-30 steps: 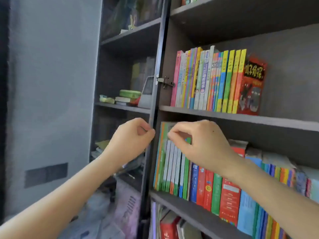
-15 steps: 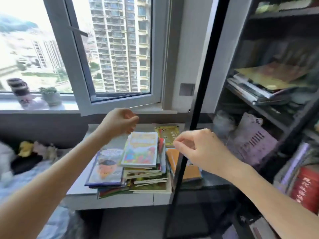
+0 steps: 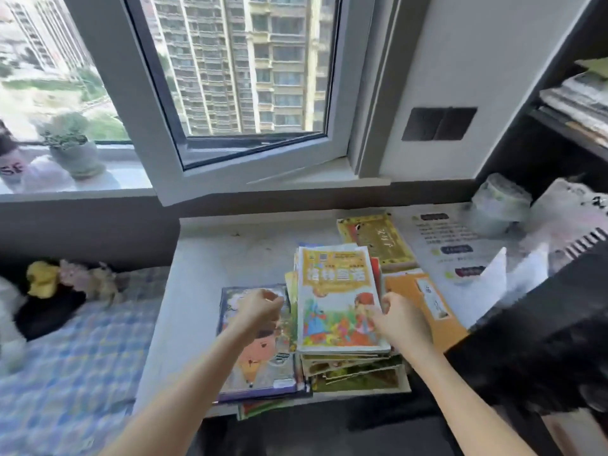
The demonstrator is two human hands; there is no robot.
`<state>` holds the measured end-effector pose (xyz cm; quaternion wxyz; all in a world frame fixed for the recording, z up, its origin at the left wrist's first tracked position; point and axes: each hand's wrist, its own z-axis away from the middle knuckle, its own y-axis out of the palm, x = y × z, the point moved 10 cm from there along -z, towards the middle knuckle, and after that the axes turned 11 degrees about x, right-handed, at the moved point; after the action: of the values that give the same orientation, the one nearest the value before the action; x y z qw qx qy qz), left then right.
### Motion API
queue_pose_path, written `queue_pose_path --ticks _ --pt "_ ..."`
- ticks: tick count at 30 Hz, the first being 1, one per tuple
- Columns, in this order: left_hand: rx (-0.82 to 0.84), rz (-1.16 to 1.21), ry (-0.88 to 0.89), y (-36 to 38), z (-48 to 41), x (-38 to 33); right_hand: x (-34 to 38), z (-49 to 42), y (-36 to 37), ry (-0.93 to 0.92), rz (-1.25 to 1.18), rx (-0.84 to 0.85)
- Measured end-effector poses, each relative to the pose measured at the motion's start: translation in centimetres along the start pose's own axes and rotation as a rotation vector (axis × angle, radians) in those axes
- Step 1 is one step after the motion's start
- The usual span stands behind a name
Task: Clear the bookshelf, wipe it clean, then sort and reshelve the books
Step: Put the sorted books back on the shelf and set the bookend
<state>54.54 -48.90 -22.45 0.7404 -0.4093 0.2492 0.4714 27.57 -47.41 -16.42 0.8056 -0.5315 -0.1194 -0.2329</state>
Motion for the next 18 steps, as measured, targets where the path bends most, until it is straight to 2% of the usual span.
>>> queue_pose_path --ticks 2,4,8,10,12,15,16,18 --pt "0.135 0.116 -0.049 0.2 -2.0 0.6 -0.4 -1.8 1.4 0.085 0.046 0.026" --pt "0.178 0.111 -0.082 -1.5 -4.5 1.6 -0.7 -3.1 2.4 0.165 0.036 0.016" --pt "-0.034 -0.349 -0.083 -7.2 -6.9 3.2 -0.8 -2.5 1.9 0.237 -0.057 -0.096" --pt "-0.105 -0.411 -0.118 -9.0 -6.6 5.2 -0.2 -1.9 2.3 0.253 -0.094 -0.142" --pt "-0.075 -0.347 -0.173 -9.4 -5.7 7.6 0.3 -1.7 2.5 0.281 -0.078 -0.157" --pt "0.193 -0.063 -0.342 -6.9 -5.1 12.2 1.8 -1.1 1.3 0.300 0.081 -0.244" --pt "0.269 0.067 -0.390 -5.9 -4.5 13.5 3.2 -0.7 0.9 0.241 0.127 -0.313" --pt "0.322 0.257 -0.410 -4.3 -3.6 14.6 7.5 0.5 1.1 0.000 0.133 -0.419"
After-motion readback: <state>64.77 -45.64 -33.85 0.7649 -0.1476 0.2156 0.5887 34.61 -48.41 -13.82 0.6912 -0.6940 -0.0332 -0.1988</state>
